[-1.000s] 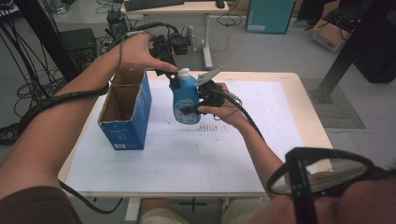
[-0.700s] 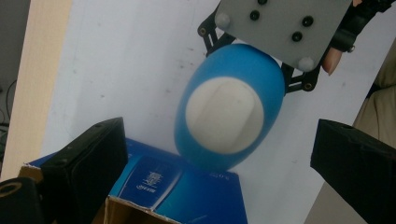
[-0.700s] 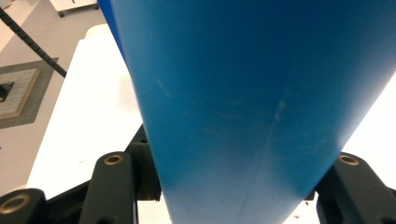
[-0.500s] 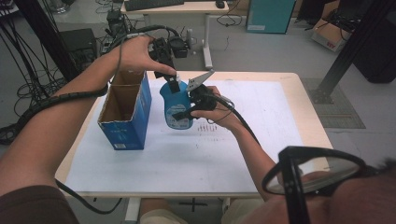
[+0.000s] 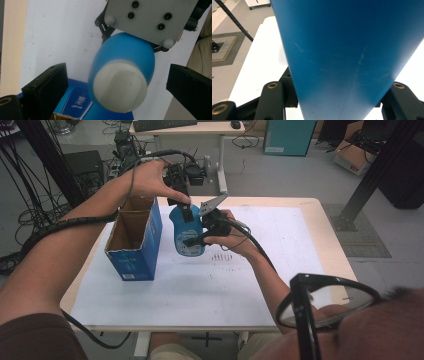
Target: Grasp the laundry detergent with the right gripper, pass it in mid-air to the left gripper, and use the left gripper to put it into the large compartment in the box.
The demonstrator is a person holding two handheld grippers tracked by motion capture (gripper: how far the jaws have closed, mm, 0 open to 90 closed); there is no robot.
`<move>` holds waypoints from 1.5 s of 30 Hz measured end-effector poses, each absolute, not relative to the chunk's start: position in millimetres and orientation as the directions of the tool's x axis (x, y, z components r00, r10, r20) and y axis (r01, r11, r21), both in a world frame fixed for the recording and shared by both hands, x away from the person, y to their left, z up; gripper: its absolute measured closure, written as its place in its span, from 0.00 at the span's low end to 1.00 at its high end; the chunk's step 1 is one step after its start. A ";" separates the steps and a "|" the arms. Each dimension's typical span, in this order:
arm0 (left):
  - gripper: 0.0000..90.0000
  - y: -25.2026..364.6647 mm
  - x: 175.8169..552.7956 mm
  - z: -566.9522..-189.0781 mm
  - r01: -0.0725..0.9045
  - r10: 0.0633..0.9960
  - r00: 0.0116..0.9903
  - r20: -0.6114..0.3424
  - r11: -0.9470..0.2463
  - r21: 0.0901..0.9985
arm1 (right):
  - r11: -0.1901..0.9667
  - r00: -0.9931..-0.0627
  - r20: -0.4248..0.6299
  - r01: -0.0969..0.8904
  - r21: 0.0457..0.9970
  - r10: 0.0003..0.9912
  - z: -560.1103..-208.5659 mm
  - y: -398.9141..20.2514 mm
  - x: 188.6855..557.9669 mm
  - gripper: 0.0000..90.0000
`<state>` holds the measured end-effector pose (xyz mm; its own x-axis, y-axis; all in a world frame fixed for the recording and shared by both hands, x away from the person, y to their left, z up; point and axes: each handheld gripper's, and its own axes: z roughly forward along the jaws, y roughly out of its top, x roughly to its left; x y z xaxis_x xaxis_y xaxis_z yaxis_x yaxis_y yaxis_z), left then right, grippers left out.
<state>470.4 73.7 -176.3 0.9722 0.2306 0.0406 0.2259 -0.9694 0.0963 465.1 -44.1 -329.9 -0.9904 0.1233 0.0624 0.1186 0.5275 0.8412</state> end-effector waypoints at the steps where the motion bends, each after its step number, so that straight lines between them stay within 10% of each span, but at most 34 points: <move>1: 0.05 73.5 470.1 -176.9 0.227 0.231 0.972 0.041 -0.969 0.094 | 0.525 -0.991 0.058 0.113 0.843 0.119 -329.2 -44.3 465.6 0.49; 45: 0.05 65.3 471.8 -180.6 0.201 0.202 0.979 0.025 -0.979 0.036 | 0.519 -0.994 0.008 0.065 0.852 0.111 -311.8 -48.8 469.8 0.48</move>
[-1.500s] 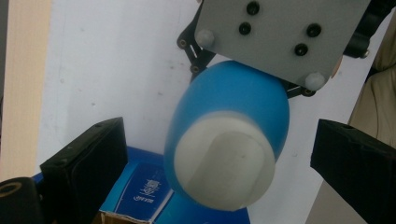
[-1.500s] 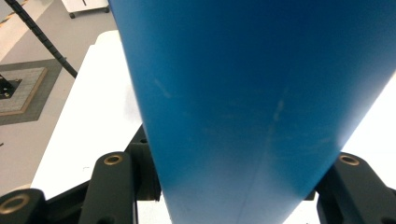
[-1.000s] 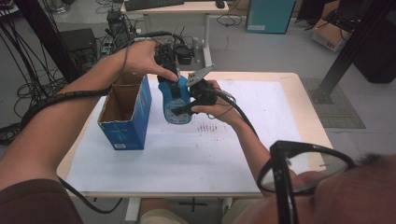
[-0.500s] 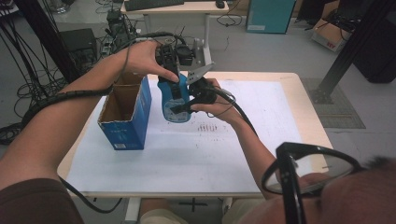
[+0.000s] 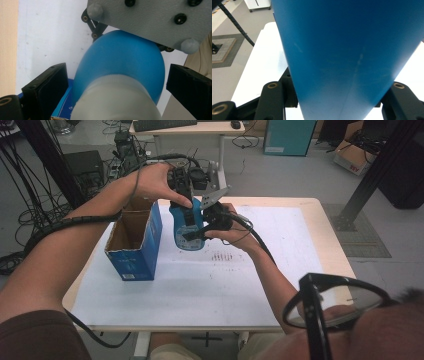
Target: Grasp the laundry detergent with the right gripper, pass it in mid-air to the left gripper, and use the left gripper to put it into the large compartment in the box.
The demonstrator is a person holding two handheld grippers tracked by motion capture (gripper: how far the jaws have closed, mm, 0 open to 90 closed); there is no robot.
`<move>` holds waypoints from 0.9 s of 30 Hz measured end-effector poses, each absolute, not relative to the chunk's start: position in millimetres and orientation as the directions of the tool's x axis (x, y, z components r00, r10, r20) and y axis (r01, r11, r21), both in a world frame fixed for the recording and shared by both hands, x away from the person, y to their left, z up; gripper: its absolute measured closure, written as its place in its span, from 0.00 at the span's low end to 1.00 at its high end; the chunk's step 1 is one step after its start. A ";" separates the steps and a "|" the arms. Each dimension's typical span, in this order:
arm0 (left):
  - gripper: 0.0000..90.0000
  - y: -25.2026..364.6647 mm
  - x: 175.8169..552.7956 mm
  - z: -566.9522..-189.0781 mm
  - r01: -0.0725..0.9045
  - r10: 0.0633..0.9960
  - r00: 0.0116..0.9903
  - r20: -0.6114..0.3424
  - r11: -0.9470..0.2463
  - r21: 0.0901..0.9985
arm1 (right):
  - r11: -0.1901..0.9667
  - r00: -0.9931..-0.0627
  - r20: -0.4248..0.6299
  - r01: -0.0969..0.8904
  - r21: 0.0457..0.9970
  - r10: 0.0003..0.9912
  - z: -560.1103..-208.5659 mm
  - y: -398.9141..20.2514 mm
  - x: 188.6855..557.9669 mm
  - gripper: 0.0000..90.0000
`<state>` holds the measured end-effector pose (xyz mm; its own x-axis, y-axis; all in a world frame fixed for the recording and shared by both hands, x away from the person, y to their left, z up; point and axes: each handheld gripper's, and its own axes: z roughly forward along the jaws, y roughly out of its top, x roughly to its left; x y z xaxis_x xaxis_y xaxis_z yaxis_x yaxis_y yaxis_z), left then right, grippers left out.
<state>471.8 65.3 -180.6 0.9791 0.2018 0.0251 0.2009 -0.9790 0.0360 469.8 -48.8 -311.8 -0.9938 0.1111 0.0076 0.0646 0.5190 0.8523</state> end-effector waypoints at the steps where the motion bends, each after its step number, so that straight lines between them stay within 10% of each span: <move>1: 0.05 65.4 471.8 -180.7 0.201 0.202 0.979 0.025 -0.979 0.035 | 0.542 -0.989 0.042 0.112 0.833 0.139 -310.6 -50.7 466.9 0.48; 27: 0.05 65.9 468.9 -175.4 0.210 0.212 0.977 0.039 -0.977 0.045 | 0.539 -0.987 0.046 0.122 0.834 0.153 -305.6 -53.4 467.0 0.48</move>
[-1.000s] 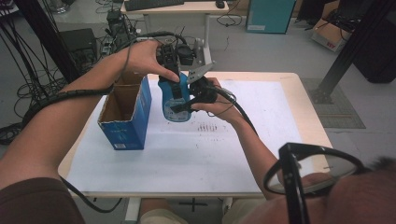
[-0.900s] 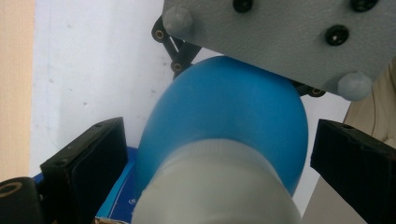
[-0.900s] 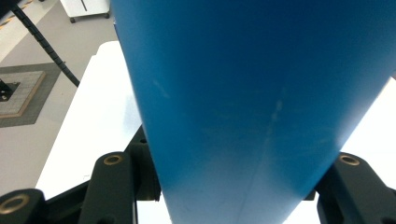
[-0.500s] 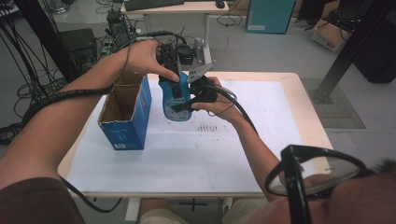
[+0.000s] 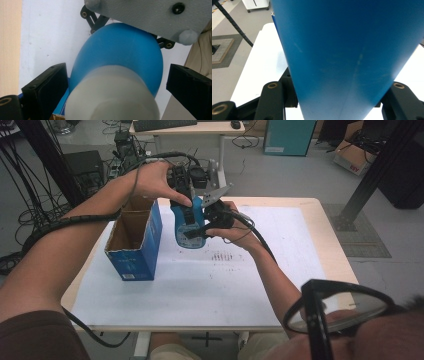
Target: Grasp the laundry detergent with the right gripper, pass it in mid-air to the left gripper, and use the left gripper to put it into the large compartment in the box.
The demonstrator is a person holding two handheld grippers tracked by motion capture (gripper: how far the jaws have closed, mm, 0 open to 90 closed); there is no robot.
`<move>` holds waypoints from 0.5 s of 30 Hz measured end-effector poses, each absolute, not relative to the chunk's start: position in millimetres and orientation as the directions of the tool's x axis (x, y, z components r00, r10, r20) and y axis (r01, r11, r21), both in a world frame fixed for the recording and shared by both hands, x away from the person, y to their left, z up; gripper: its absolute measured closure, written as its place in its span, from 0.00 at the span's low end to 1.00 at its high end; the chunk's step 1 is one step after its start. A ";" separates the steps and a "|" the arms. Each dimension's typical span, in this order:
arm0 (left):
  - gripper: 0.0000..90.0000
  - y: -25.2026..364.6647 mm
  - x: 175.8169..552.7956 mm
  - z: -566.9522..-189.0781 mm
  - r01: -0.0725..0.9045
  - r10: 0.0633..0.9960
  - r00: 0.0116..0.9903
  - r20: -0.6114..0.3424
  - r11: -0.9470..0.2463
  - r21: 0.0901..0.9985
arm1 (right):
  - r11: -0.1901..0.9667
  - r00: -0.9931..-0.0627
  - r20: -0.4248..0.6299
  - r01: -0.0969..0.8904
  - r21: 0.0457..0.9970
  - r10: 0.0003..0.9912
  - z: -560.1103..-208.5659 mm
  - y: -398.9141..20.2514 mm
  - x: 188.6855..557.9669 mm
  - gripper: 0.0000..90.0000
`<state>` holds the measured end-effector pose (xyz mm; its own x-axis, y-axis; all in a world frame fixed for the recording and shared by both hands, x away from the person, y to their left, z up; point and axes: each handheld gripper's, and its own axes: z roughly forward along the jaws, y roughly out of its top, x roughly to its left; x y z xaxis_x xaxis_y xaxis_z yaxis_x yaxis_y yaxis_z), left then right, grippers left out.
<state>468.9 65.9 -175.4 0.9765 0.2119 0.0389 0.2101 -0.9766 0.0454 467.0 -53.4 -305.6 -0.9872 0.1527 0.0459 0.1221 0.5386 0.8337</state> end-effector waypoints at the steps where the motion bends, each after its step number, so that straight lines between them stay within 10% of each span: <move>1: 0.05 66.2 468.8 -175.1 0.204 0.206 0.978 0.041 -0.978 0.043 | 0.538 -0.987 0.047 0.122 0.834 0.151 -305.5 -53.5 467.0 0.48; 15: 0.05 68.7 468.7 -175.3 0.211 0.213 0.976 0.036 -0.976 0.049 | 0.516 -0.994 -0.005 0.051 0.855 0.106 -305.6 -49.3 471.2 0.48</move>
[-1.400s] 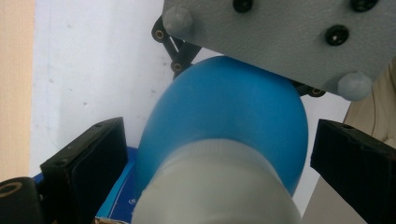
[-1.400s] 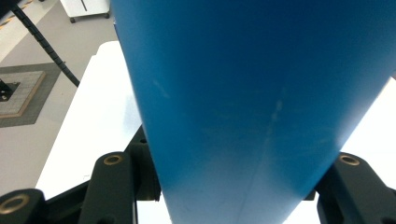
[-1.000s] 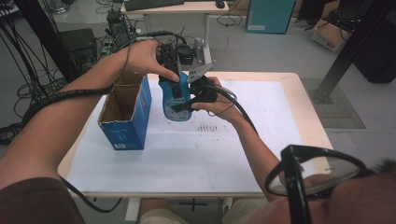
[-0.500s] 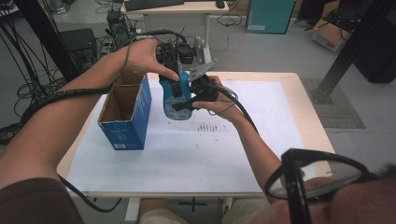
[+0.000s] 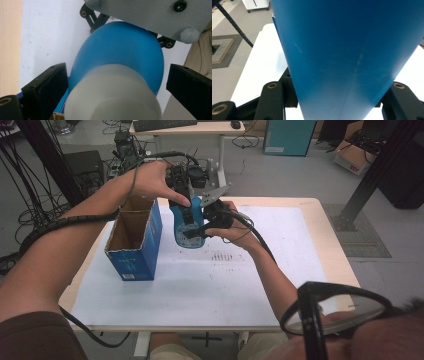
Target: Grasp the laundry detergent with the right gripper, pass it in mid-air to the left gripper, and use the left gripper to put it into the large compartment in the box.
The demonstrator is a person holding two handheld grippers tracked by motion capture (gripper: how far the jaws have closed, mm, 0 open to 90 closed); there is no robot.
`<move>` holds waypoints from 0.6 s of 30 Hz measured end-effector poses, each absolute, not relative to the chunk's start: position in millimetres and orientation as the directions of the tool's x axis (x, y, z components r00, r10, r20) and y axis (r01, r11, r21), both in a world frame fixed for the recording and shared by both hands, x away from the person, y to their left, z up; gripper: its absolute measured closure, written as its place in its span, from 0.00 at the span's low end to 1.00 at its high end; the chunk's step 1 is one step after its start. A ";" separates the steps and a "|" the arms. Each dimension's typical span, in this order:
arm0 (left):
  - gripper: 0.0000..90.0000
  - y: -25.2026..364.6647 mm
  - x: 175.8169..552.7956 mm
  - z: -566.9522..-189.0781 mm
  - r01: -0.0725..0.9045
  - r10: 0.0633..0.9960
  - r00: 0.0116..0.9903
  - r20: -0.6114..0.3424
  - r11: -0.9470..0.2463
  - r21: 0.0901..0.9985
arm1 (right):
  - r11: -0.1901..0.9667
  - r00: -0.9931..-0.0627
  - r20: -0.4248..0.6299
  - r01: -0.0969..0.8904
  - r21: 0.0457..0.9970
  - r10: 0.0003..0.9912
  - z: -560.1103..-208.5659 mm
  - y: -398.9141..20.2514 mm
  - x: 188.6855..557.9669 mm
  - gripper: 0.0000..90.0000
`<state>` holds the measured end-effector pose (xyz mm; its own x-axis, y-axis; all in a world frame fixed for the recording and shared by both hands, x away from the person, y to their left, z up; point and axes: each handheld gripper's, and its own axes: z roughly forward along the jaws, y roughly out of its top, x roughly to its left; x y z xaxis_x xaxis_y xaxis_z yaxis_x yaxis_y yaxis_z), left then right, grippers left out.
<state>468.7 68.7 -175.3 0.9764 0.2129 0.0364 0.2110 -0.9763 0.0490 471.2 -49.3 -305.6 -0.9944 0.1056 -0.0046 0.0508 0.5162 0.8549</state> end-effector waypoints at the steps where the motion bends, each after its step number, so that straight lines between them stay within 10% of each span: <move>1: 0.05 68.9 468.7 -175.6 0.210 0.212 0.977 0.038 -0.976 0.050 | 0.517 -0.994 -0.003 0.052 0.855 0.106 -305.7 -49.3 471.2 0.48; 18: 0.05 66.6 468.4 -174.4 0.203 0.204 0.978 0.041 -0.978 0.045 | 0.520 -0.994 0.002 0.058 0.852 0.107 -304.4 -51.1 469.6 0.48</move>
